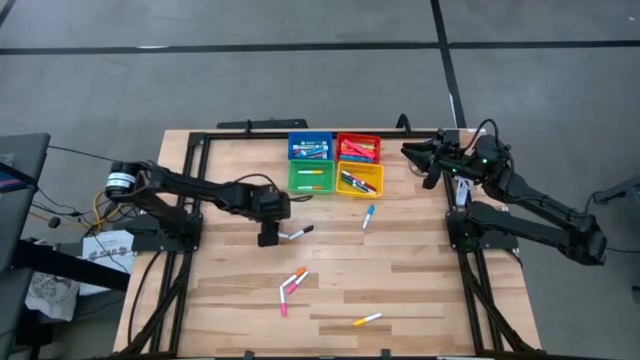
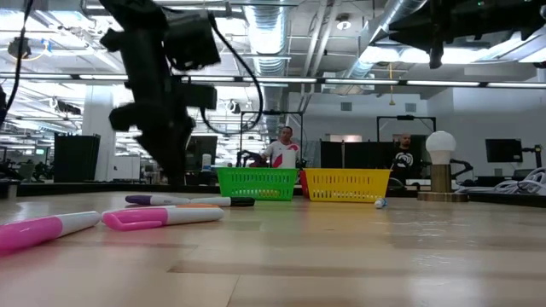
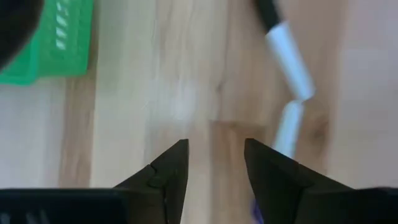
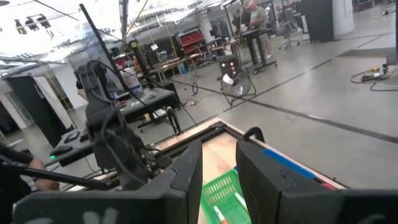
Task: Pick & Place Markers
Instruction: Put the purple highlighter in the green bin
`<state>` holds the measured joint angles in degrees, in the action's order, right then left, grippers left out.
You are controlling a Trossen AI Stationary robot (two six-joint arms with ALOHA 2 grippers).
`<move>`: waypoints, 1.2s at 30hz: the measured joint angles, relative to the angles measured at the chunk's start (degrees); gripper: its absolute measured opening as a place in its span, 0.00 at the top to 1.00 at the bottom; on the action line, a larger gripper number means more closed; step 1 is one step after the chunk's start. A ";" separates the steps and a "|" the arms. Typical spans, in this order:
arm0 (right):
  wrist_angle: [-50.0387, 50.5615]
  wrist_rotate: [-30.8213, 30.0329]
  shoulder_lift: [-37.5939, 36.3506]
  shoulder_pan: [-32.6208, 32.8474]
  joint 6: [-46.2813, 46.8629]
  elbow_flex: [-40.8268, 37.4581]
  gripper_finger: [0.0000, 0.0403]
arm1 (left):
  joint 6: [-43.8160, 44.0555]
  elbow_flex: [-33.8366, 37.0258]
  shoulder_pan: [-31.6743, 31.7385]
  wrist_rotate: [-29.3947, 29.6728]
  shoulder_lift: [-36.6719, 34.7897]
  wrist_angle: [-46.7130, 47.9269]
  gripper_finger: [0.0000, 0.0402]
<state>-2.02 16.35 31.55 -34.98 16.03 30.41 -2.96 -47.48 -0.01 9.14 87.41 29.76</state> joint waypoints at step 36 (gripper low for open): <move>-0.04 0.06 -0.02 0.02 0.04 0.00 0.78 | -1.02 -0.13 -5.38 -4.17 9.74 -1.03 0.85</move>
<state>-2.07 16.40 31.53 -34.96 16.07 30.41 -3.97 -47.62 -5.39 4.97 97.14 28.73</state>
